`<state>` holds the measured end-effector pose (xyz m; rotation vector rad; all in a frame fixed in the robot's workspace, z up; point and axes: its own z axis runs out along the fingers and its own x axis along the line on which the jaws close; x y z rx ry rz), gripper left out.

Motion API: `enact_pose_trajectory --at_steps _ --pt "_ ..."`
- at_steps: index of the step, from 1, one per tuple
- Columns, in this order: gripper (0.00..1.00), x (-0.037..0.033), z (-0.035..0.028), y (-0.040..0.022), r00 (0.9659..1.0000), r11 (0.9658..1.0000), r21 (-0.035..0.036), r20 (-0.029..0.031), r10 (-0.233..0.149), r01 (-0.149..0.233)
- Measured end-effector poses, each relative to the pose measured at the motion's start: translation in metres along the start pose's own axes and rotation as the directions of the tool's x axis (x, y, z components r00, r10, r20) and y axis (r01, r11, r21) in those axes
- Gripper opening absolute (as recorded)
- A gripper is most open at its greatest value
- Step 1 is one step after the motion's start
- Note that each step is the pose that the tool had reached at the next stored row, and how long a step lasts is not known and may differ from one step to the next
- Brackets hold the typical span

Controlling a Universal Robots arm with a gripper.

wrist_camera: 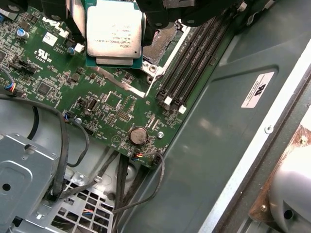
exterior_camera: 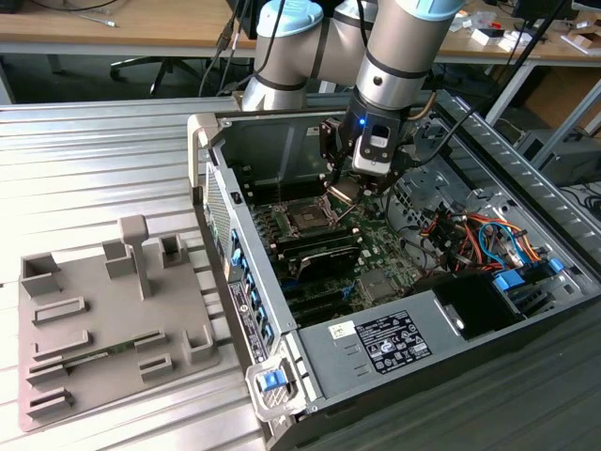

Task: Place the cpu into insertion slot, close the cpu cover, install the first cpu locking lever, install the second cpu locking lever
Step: 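Place the cpu into insertion slot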

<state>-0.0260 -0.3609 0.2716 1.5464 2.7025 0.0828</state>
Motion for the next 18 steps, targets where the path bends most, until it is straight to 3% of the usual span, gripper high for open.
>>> enact_pose_trajectory --at_steps 18 --pt "0.54 0.0000 0.0008 0.0000 0.9998 0.9998 0.0002 0.0016 0.019 -0.019"
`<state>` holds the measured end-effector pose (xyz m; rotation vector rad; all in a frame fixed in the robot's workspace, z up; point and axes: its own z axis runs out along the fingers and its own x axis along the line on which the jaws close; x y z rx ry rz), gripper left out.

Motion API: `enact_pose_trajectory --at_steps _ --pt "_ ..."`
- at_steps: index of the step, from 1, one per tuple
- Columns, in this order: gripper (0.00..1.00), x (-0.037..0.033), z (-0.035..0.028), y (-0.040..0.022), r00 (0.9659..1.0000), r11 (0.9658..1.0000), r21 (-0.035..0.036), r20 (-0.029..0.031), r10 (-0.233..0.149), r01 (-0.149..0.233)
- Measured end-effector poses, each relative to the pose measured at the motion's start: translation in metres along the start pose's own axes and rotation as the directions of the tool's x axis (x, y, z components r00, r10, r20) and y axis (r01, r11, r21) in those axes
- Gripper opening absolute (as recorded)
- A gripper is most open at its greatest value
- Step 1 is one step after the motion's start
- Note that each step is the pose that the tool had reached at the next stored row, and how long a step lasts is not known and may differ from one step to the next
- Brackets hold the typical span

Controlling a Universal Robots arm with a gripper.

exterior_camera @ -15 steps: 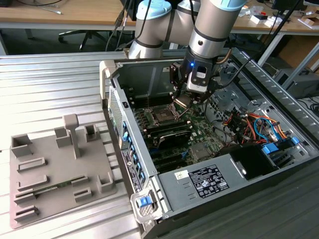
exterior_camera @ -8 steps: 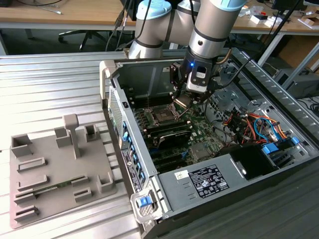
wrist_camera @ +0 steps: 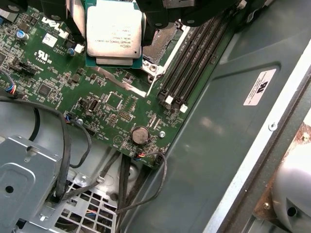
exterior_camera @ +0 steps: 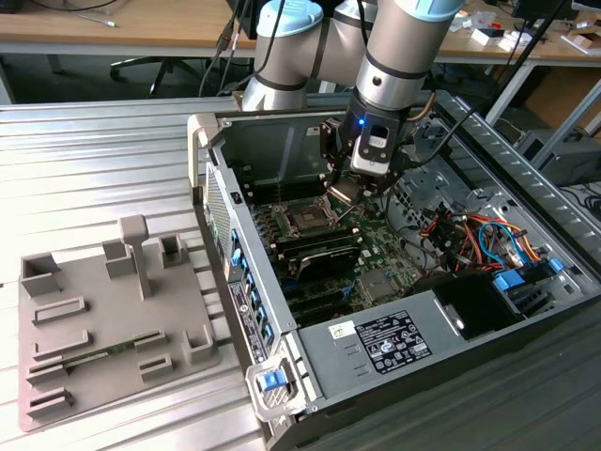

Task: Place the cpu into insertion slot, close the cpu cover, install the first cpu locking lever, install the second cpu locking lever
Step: 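Place the cpu into insertion slot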

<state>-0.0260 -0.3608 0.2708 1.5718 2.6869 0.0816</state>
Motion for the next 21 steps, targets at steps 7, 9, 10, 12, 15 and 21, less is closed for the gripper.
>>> enact_pose_trajectory --at_steps 7,9,10,12,15,21 --pt "0.54 0.0000 0.0005 0.0000 0.9998 0.9998 0.0001 0.0013 0.018 -0.018" --pt "0.54 0.0000 0.0005 0.0000 0.9998 0.9998 0.0001 0.0016 0.022 -0.022" --pt "0.54 0.0000 0.0006 0.0000 0.9997 0.9997 0.0002 0.0018 0.023 -0.023" --pt "0.54 0.0000 0.0007 -0.0001 0.9996 0.9996 0.0004 0.0027 0.027 -0.027" --pt "0.54 0.0000 0.0009 -0.0001 0.9996 0.9996 0.0009 0.0036 0.029 -0.029" --pt "0.54 0.0000 0.0010 -0.0001 0.9993 0.9993 0.0019 0.0060 0.037 -0.037"
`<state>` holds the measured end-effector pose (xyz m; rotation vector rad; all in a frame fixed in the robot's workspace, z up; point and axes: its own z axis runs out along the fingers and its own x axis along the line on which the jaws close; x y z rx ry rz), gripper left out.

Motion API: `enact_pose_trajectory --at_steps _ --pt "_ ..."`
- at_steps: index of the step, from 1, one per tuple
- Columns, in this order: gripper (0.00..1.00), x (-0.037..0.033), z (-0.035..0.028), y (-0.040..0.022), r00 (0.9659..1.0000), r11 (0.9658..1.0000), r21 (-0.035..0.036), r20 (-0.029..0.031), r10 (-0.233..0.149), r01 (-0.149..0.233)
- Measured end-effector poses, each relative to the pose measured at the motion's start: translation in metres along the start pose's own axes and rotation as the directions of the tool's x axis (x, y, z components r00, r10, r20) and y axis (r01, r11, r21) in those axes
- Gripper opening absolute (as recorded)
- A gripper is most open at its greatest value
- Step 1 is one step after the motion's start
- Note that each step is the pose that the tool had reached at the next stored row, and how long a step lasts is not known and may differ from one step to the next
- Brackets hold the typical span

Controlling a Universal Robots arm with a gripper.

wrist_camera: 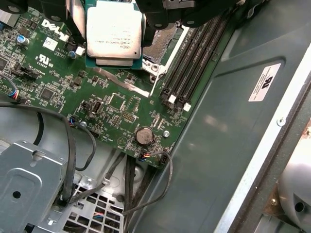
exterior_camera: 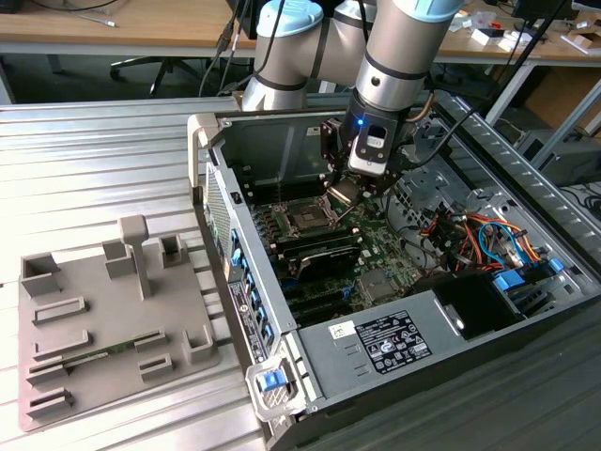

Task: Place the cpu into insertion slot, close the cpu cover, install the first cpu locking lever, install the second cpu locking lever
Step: 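Place the cpu into insertion slot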

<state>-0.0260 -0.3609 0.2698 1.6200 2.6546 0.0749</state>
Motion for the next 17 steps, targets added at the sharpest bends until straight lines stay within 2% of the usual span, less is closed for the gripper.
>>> enact_pose_trajectory --at_steps 17 --pt "0.54 0.0000 0.0004 0.0000 0.9999 0.9999 0.0021 0.0050 0.014 -0.014"
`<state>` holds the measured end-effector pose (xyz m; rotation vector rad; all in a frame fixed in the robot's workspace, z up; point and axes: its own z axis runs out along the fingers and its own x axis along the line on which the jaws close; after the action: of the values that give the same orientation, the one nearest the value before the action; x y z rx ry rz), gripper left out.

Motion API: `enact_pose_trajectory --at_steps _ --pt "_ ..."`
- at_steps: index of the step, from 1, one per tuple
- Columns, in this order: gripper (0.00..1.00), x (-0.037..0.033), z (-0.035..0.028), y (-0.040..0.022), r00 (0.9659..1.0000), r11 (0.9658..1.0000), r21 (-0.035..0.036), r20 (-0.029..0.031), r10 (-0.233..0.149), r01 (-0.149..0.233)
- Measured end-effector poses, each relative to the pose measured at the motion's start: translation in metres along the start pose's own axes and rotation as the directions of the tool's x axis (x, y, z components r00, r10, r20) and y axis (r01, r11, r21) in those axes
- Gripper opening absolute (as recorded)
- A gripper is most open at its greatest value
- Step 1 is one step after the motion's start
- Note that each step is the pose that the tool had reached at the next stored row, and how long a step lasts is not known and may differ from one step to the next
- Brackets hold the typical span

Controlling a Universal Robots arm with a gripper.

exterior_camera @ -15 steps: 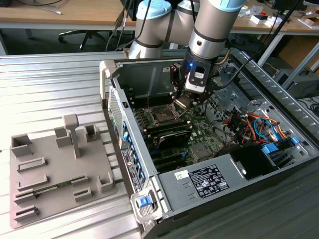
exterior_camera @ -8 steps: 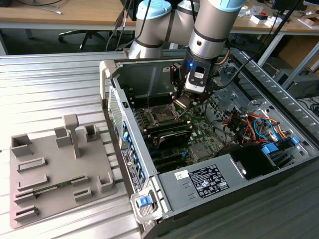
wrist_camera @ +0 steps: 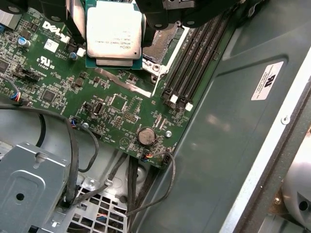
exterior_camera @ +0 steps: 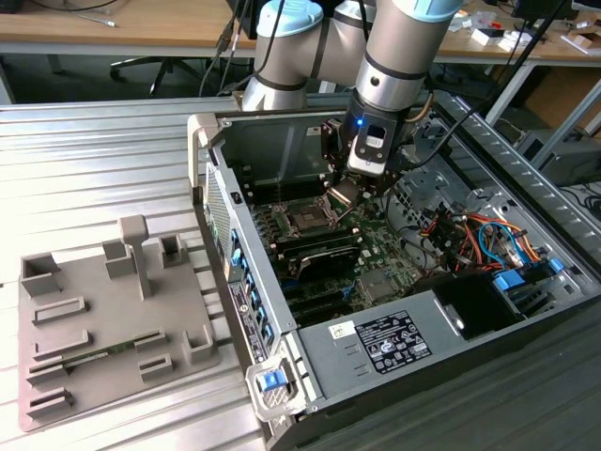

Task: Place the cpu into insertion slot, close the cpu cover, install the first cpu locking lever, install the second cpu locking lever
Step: 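Place the cpu into insertion slot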

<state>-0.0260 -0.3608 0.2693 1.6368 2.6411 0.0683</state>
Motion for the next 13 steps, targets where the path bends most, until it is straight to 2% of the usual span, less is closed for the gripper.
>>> enact_pose_trajectory --at_steps 13 --pt "0.54 0.0000 0.0003 0.0000 1.0000 1.0000 0.0003 0.0010 0.009 -0.009"
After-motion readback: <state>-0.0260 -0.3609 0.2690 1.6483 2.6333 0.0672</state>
